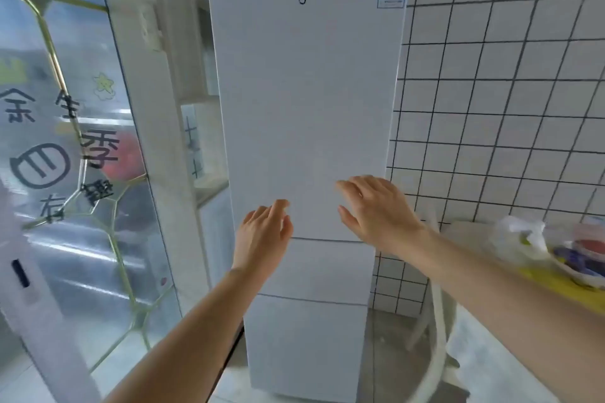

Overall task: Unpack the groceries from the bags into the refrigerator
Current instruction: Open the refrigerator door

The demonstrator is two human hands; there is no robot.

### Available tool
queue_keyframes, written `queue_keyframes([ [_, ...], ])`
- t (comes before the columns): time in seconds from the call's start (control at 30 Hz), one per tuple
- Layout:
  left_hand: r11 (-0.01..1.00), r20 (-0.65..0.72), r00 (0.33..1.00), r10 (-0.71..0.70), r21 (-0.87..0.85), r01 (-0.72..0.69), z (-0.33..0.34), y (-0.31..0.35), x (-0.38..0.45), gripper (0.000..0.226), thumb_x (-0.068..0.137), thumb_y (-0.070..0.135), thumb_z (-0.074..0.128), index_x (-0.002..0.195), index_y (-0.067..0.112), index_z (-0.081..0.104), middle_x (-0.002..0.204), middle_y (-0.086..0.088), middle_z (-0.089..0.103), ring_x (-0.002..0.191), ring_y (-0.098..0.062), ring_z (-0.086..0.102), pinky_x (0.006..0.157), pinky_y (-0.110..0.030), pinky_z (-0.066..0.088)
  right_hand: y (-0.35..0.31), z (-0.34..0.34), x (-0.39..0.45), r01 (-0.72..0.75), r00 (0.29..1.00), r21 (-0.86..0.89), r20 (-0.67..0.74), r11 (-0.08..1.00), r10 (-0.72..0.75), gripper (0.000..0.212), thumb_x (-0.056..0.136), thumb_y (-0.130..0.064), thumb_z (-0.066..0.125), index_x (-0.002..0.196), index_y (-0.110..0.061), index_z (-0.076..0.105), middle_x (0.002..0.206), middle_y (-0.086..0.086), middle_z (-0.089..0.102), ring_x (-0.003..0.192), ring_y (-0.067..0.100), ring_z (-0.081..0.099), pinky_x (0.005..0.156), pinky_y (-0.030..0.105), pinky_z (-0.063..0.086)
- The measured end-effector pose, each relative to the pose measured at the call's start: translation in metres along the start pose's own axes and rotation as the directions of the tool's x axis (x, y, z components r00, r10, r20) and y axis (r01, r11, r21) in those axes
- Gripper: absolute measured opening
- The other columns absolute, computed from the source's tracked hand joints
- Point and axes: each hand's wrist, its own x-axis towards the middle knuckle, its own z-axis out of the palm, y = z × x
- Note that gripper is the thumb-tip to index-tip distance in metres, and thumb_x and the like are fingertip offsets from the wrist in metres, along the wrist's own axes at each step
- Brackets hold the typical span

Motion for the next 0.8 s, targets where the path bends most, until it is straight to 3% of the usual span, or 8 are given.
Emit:
queue_keyframes([
  [0.13, 0.988, 0.044, 0.989, -0.140, -0.064, 0.143, 0.009, -0.065, 0.023, 0.018, 0.092, 0.012, 0.056, 0.109, 0.011, 0.061, 0.090, -0.003, 0.070, 0.086, -0.028, 0.062, 0.077, -0.034, 0.044, -0.014, 0.037, 0.059, 0.027, 0.999, -0.019, 0.041, 0.999, -0.026, 0.042, 0.089, -0.033, 0.038, 0.108, -0.005, 0.063, 0.095, 0.009, 0.067, 0.085, 0.032, 0.064, 0.070, 0.042, 0.054],
  [0.3, 0.962, 0.019, 0.967, -0.255, -0.092, 0.256, 0.028, -0.146, 0.073, 0.021, 0.095, 0.023, 0.052, 0.115, 0.019, 0.059, 0.091, -0.004, 0.071, 0.087, -0.031, 0.064, 0.071, -0.033, 0.044, -0.032, 0.080, 0.137, 0.030, 1.000, -0.034, -0.001, 0.999, -0.030, 0.031, 0.087, -0.033, 0.046, 0.092, -0.007, 0.062, 0.081, 0.007, 0.065, 0.081, 0.031, 0.062, 0.069, 0.039, 0.053],
  [0.4, 0.948, 0.025, 0.957, -0.290, -0.130, 0.291, 0.043, -0.181, 0.093, 0.019, 0.096, 0.025, 0.052, 0.112, 0.019, 0.059, 0.095, -0.001, 0.072, 0.088, -0.028, 0.065, 0.068, -0.028, 0.039, -0.040, 0.107, 0.179, 0.044, 0.999, -0.031, -0.018, 0.999, -0.045, 0.033, 0.088, -0.035, 0.044, 0.092, -0.008, 0.063, 0.082, 0.006, 0.065, 0.082, 0.030, 0.061, 0.070, 0.038, 0.052],
  [0.63, 0.902, 0.075, 0.940, -0.332, -0.268, 0.339, 0.090, -0.238, 0.133, 0.015, 0.096, 0.026, 0.053, 0.109, 0.021, 0.058, 0.097, 0.000, 0.070, 0.091, -0.018, 0.065, 0.076, -0.034, 0.052, -0.041, 0.159, 0.258, 0.128, 0.990, -0.012, -0.061, 0.992, -0.128, 0.041, 0.089, -0.035, 0.035, 0.091, -0.006, 0.064, 0.084, 0.008, 0.065, 0.084, 0.031, 0.060, 0.072, 0.039, 0.052],
  [0.8, 0.886, 0.007, 0.933, -0.360, -0.310, 0.345, 0.125, -0.273, 0.174, 0.011, 0.095, 0.027, 0.055, 0.105, 0.022, 0.057, 0.090, 0.008, 0.067, 0.086, -0.015, 0.066, 0.072, -0.033, 0.052, -0.034, 0.190, 0.310, 0.248, 0.962, -0.037, -0.110, 0.968, -0.250, 0.039, 0.090, -0.031, 0.035, 0.094, -0.006, 0.064, 0.091, 0.009, 0.064, 0.090, 0.031, 0.059, 0.077, 0.040, 0.051],
])
